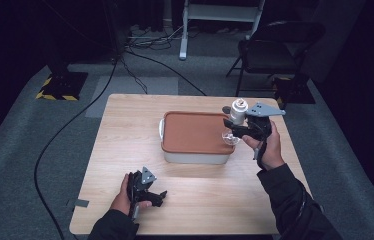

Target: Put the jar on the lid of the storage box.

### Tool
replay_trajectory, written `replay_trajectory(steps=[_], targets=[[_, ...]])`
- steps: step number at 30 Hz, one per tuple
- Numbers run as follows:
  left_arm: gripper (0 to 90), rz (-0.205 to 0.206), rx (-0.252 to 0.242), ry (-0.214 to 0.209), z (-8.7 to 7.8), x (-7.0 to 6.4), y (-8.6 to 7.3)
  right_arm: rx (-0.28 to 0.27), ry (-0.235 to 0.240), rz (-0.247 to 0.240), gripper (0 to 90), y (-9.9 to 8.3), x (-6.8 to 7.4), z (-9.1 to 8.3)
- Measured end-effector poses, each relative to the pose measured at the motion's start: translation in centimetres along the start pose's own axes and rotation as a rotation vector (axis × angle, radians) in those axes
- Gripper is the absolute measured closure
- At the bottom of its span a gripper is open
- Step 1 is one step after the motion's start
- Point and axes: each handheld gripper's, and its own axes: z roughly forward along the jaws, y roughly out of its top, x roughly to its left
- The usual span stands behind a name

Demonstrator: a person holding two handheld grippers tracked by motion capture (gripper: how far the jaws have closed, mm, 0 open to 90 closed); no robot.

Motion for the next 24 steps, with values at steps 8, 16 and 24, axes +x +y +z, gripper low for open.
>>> replay_trajectory(steps=[8,16,24], targets=[[0.3,0.002,0.000,0.001,0.0,0.0,0.0,0.003,0.008,0.008,42.8,0.1,0.1,1.0],[0.3,0.000,0.000,0.000,0.0,0.0,0.0,0.014,0.005,0.008,42.8,-0.1,0.3,2.0],[0.3,0.000,0.000,0.000,0.0,0.0,0.0,0.025,0.011,0.016,42.9,-0.4,0.4,2.8]])
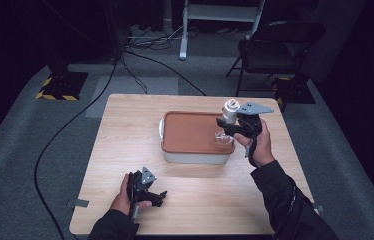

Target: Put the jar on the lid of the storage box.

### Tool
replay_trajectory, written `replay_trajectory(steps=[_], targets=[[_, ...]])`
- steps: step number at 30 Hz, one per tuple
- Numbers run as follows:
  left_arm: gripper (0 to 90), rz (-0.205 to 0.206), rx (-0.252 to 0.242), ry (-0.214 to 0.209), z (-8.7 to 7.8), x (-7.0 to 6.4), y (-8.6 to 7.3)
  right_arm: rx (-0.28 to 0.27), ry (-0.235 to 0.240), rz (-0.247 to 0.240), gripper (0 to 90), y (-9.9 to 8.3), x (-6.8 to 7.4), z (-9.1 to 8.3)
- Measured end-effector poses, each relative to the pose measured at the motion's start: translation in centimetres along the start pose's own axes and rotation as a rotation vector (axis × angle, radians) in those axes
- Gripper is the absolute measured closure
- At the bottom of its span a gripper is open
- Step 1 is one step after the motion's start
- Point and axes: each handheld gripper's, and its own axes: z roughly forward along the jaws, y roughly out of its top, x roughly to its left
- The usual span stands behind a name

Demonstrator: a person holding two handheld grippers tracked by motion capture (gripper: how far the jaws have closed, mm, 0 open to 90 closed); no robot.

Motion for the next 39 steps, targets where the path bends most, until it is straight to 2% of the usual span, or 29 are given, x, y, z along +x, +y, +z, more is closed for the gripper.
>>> replay_trajectory(steps=[14,27,39], targets=[[0.3,0.001,0.001,0.000,0.0,0.0,0.0,0.016,0.011,0.001,43.1,-0.4,0.6,1.4],[0.3,0.000,0.001,0.000,0.0,0.0,0.0,0.033,0.016,0.020,43.3,-1.1,0.5,2.4],[0.3,0.001,0.000,0.000,0.0,0.0,0.0,0.012,0.024,0.041,42.8,-1.4,0.3,2.5]])
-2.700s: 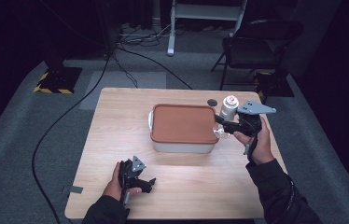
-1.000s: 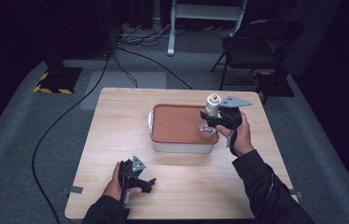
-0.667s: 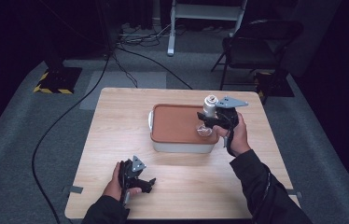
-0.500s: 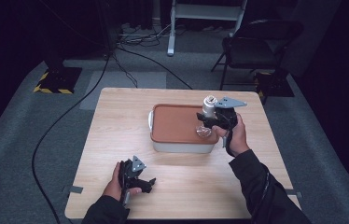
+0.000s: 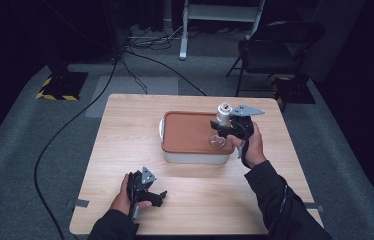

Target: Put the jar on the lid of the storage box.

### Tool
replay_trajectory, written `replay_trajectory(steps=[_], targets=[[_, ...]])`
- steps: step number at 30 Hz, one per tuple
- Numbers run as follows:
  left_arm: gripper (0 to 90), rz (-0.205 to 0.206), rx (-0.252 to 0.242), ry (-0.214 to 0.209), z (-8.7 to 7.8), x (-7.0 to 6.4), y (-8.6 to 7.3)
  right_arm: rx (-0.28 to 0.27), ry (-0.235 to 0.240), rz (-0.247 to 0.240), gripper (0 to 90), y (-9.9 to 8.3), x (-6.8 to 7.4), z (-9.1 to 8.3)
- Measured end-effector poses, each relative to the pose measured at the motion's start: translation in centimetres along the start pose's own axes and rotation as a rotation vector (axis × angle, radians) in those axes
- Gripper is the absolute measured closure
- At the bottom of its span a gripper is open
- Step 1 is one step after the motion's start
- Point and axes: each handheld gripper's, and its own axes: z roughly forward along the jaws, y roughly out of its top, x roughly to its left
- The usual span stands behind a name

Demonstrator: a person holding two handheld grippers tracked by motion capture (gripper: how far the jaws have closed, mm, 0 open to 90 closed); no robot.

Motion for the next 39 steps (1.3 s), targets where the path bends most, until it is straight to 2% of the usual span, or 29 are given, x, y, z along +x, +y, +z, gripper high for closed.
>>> replay_trajectory(steps=[17,19,27,34,39], targets=[[0.3,0.000,0.000,0.000,0.00,0.00,0.00,-0.006,-0.002,-0.011,41.3,-0.11,-0.06,0.00],[0.3,0.000,0.000,0.000,0.00,0.00,0.00,-0.003,-0.011,-0.013,36.2,-0.15,-0.05,0.02],[0.3,0.000,0.000,0.000,0.00,0.00,0.00,0.006,-0.017,-0.004,29.1,-0.31,-0.42,-0.18],[0.3,0.000,0.000,0.000,0.00,0.00,0.00,0.004,-0.025,-0.015,21.1,-0.17,-0.61,-0.37],[0.3,0.000,0.000,0.000,0.00,0.00,0.00,0.026,-0.015,-0.037,16.2,-0.33,-0.52,-0.33]])
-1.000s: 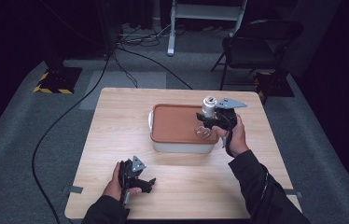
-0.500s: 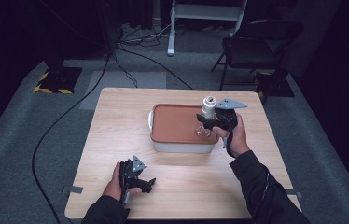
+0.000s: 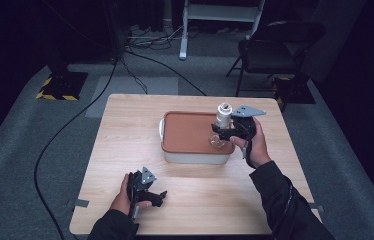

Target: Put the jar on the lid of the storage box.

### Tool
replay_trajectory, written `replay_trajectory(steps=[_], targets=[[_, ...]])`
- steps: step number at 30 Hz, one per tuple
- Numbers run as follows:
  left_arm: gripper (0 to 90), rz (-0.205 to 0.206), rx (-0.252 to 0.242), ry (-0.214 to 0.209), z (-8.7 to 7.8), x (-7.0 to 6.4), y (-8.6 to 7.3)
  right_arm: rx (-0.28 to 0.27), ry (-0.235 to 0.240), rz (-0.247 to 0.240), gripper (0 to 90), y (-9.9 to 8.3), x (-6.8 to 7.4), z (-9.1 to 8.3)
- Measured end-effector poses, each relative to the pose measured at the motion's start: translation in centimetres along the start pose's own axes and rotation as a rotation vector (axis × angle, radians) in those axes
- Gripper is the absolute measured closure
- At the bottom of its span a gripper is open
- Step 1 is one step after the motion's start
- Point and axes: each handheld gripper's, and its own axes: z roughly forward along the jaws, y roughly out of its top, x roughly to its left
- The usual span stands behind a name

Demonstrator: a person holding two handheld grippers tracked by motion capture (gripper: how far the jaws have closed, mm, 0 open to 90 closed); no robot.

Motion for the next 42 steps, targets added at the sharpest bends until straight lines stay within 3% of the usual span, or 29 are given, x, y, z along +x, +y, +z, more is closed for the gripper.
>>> replay_trajectory(steps=[13,19,30,42], targets=[[0.3,0.000,0.000,0.000,0.0,0.0,0.0,0.014,0.015,-0.037,7.8,-0.2,0.2,0.0],[0.3,0.001,-0.001,0.000,0.0,0.0,0.0,0.036,0.057,-0.058,1.8,-0.5,0.2,0.0],[0.3,0.000,0.000,0.000,0.0,0.0,0.0,0.042,0.019,-0.109,1.7,-0.6,0.4,-0.3],[0.3,0.000,0.000,0.000,0.0,0.0,0.0,0.081,0.036,-0.156,1.7,-0.7,1.1,-0.1]])
